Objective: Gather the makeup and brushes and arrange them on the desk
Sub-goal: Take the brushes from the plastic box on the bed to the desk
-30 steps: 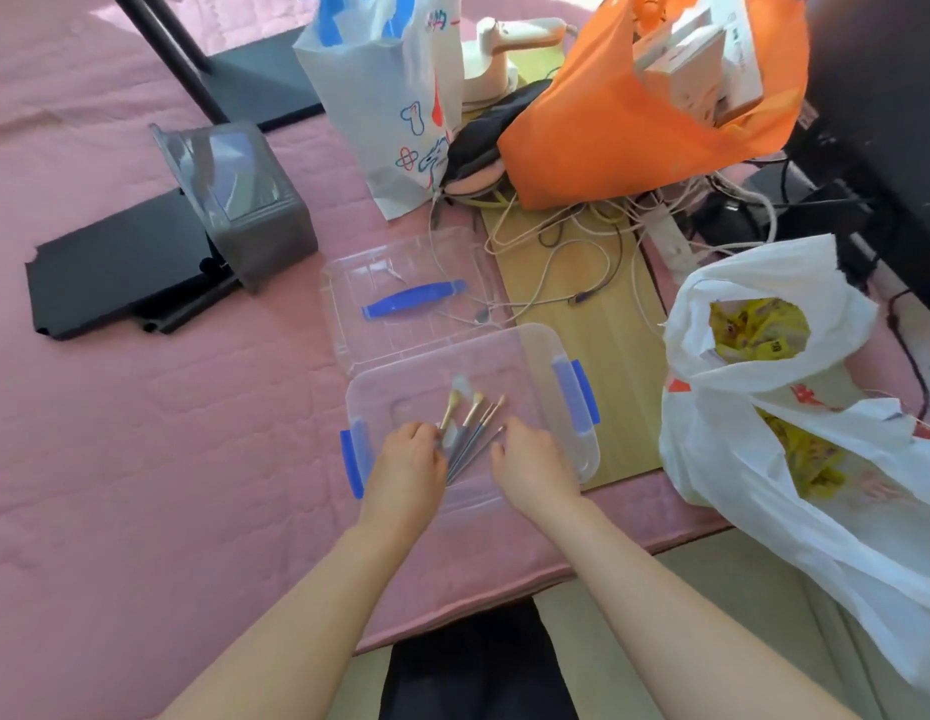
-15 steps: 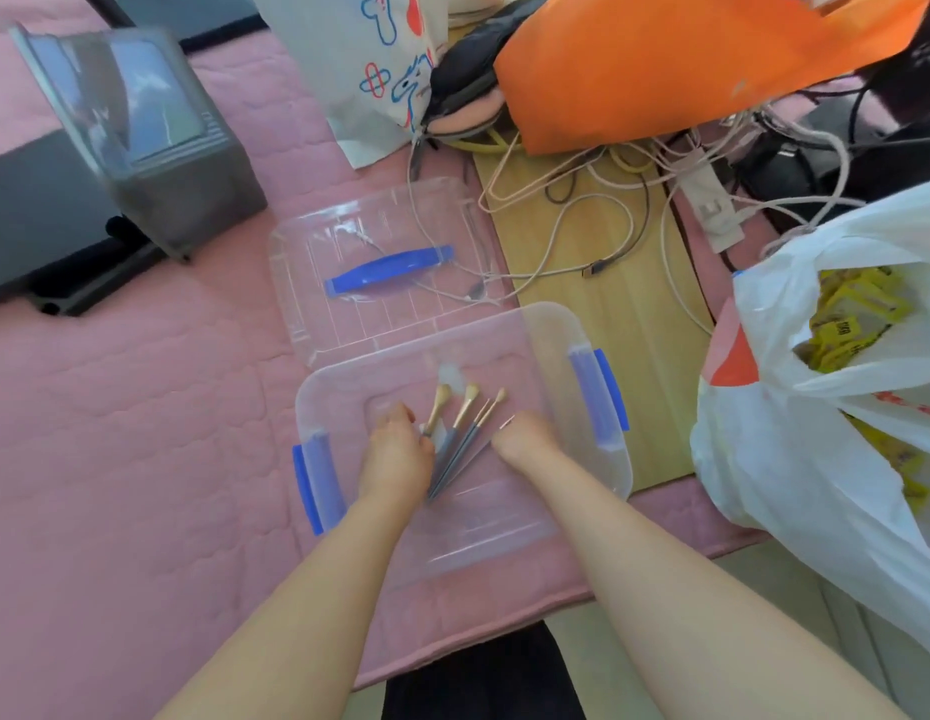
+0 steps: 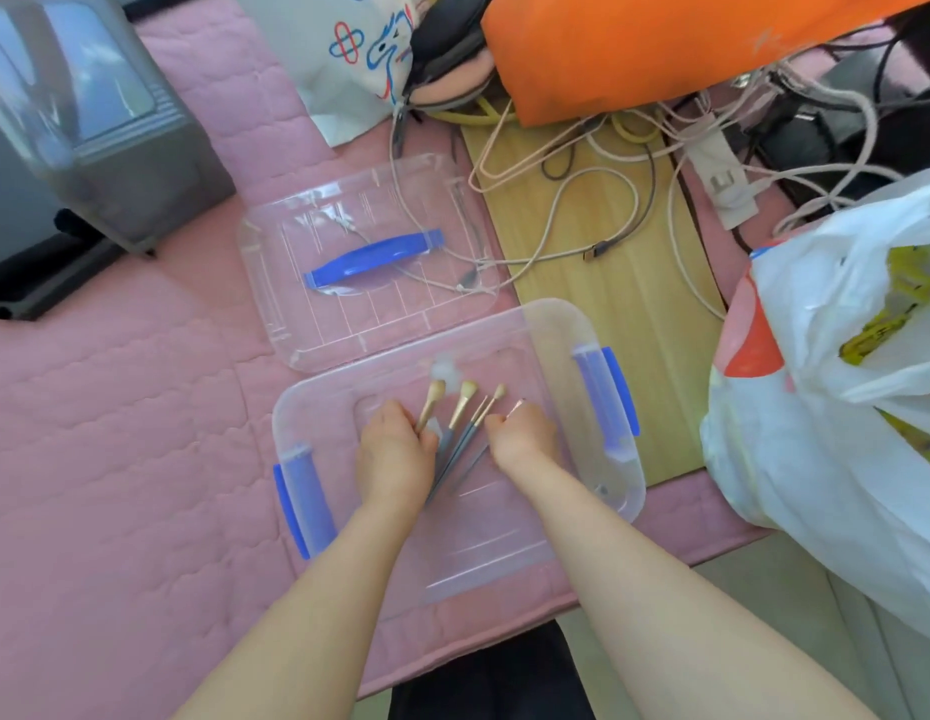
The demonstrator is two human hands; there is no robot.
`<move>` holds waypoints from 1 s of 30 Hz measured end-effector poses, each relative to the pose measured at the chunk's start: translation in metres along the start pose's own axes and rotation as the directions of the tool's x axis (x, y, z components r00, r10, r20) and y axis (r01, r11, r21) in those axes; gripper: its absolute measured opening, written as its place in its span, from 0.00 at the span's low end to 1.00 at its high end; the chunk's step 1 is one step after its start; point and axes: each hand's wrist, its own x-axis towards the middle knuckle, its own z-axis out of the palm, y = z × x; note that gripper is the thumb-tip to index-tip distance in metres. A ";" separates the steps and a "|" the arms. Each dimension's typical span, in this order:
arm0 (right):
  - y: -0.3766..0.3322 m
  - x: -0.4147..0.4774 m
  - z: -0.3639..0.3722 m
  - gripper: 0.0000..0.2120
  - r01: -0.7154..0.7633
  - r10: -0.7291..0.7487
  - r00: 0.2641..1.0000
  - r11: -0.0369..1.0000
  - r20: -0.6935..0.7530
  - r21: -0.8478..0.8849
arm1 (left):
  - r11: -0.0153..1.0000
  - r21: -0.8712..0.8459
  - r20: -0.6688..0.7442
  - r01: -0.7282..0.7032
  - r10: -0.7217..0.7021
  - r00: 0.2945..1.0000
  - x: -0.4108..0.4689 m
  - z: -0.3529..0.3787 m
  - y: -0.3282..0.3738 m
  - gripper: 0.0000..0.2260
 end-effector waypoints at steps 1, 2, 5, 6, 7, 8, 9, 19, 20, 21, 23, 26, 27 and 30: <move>0.000 0.005 0.004 0.18 -0.015 0.016 1.000 0.998 -0.006 0.067 | 0.999 -0.041 -0.001 0.012 -0.012 1.000 -0.001 -0.001 0.002 0.09; 0.002 0.010 0.007 0.18 -0.030 0.032 0.999 0.991 -0.015 0.129 | 0.997 -0.079 0.003 0.022 -0.021 1.000 -0.003 -0.001 0.005 0.09; -0.008 0.002 0.000 0.16 -0.049 0.061 0.997 0.969 -0.042 0.241 | 0.985 -0.174 0.021 0.011 -0.008 1.000 -0.009 -0.001 0.013 0.07; -0.012 -0.003 -0.004 0.15 -0.058 0.074 0.996 0.949 -0.041 0.310 | 0.979 -0.205 0.020 0.006 -0.001 1.000 -0.009 0.001 0.014 0.06; -0.015 -0.007 -0.005 0.14 -0.092 0.105 0.994 0.923 -0.014 0.374 | 0.975 -0.224 0.019 0.001 0.003 1.000 -0.009 0.002 0.015 0.05; -0.016 -0.008 -0.004 0.15 -0.111 0.124 0.992 0.907 -0.005 0.406 | 0.975 -0.220 0.019 -0.002 0.006 1.000 -0.009 0.003 0.016 0.05; -0.017 -0.007 0.000 0.16 -0.122 0.137 0.990 0.911 -0.011 0.394 | 0.980 -0.201 0.024 -0.001 0.006 1.000 -0.008 0.004 0.016 0.05; -0.015 0.007 0.009 0.16 -0.079 0.097 0.992 0.973 -0.075 0.215 | 0.992 0.071 0.089 -0.108 0.102 0.991 0.001 0.015 0.013 0.06; -0.015 0.006 0.009 0.15 -0.073 0.091 0.993 0.977 -0.081 0.199 | 0.992 0.076 0.080 -0.102 0.096 0.992 0.001 0.015 0.013 0.06; -0.016 0.005 0.007 0.14 -0.063 0.080 0.993 0.981 -0.085 0.181 | 0.994 0.070 0.067 -0.086 0.081 0.994 0.001 0.015 0.012 0.06; -0.016 0.005 0.006 0.13 -0.051 0.064 0.995 0.986 -0.080 0.158 | 0.998 0.042 0.048 -0.045 0.043 0.998 0.001 0.015 0.009 0.05; -0.015 0.005 0.007 0.13 -0.054 0.065 0.996 0.984 -0.056 0.170 | 1.000 0.013 0.042 -0.029 0.028 0.999 0.002 0.013 0.007 0.05; -0.016 0.004 0.007 0.13 -0.056 0.067 0.996 0.983 -0.058 0.176 | 0.999 0.009 0.042 -0.032 0.032 0.999 0.002 0.012 0.007 0.05; -0.019 -0.004 0.006 0.14 -0.036 0.053 0.996 0.974 -0.072 0.224 | 0.999 0.002 0.036 -0.045 0.044 0.998 0.002 0.009 0.008 0.06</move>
